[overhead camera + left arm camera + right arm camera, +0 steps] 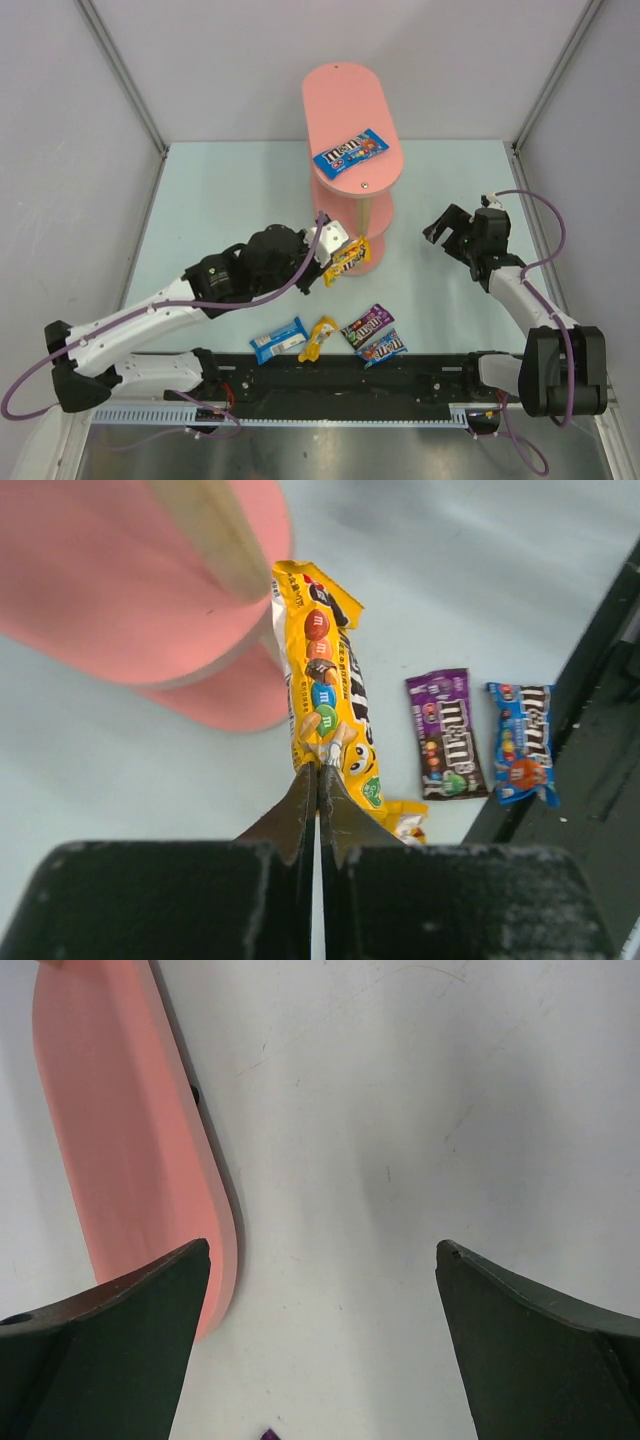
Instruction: Place and organize the candy bags onto the shelf
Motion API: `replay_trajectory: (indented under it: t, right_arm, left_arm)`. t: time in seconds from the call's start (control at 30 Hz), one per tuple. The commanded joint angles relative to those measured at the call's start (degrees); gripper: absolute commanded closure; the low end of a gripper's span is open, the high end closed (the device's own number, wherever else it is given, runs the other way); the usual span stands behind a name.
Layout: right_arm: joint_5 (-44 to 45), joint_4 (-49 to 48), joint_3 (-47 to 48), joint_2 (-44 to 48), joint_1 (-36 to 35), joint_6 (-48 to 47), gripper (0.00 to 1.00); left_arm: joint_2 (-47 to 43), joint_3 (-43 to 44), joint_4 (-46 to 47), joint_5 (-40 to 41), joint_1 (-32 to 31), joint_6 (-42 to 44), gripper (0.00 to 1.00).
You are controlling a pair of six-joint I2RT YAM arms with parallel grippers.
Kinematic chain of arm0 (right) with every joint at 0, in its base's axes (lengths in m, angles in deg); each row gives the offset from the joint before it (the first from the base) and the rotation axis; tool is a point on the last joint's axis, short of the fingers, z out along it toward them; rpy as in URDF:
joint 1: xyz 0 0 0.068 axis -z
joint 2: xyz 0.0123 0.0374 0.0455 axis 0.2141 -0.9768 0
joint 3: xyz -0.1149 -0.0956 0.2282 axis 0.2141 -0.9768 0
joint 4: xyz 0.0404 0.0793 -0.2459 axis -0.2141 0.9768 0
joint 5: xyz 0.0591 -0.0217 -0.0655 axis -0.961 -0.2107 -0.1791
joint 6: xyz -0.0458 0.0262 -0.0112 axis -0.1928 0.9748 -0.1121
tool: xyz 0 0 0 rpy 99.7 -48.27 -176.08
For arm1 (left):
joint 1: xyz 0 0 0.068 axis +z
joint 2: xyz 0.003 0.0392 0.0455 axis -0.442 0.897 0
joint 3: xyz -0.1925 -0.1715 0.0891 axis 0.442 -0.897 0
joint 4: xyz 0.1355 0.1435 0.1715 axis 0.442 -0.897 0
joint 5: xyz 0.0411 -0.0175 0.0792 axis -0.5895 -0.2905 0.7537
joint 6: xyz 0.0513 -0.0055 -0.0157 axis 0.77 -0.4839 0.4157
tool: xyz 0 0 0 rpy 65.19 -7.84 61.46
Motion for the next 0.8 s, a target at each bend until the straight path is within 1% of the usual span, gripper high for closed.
replay_trajectory:
  t: [0.0,0.2,0.23,0.33,0.43,0.47,0.5,0.57,0.6,0.63,0.7,0.77]
  right_arm:
    - [-1.2,-1.7,-0.3,-1.0,0.0,0.8,0.01]
    - [-1.0,-1.4,-0.3,-0.5,0.0,0.6,0.01]
    - [-0.9,-1.4,-0.3,-0.5,0.0,0.7,0.01]
    - [-0.8,-1.4,-0.3,-0.6,0.1,0.4,0.01]
    - [-0.8,-1.4,-0.3,-1.0,0.1,0.6,0.01]
    - [-0.8,-1.5,-0.3,-1.0,0.0,0.6,0.01]
    - [-0.8,-1.5,-0.3,-0.8,0.1,0.6,0.01]
    - [-0.6,-1.5,-0.3,-1.0,0.1,0.6,0.01]
    - [-0.5,-1.5,-0.3,-1.0,0.0,0.6,0.01]
    - [-0.6,-1.6,-0.3,-1.0,0.0,0.5,0.01]
    - [-0.4,-1.6,-0.3,-1.3,0.1,0.5,0.01]
    - [-0.5,-1.8,-0.3,-1.5,0.1,0.5,0.01]
  left_arm:
    - [-4.7,-1.3,2.7,-1.2,5.7,2.3,1.00]
    - [-6.3,-1.3,4.5,-6.8,12.3,4.7,1.00]
    - [-6.3,-1.2,4.9,-9.0,13.1,4.9,1.00]
    - [-5.7,-1.3,6.2,-12.1,16.2,5.5,1.00]
    - [-4.8,-1.5,8.3,-16.6,19.6,5.9,1.00]
    - [-4.1,-1.6,8.9,-19.7,20.5,5.6,1.00]
    - [-3.8,-1.7,10.1,-21.3,22.8,5.5,1.00]
    - [-2.9,-1.8,11.7,-24.5,25.3,4.8,1.00]
    - [-2.6,-2.0,13.3,-28.0,27.7,4.4,1.00]
    - [-2.0,-1.9,14.1,-29.4,29.0,4.1,1.00]
    - [0.1,-0.8,15.5,-33.3,31.9,3.5,1.00]
    - [1.9,0.4,15.8,-35.2,33.4,3.4,1.00]
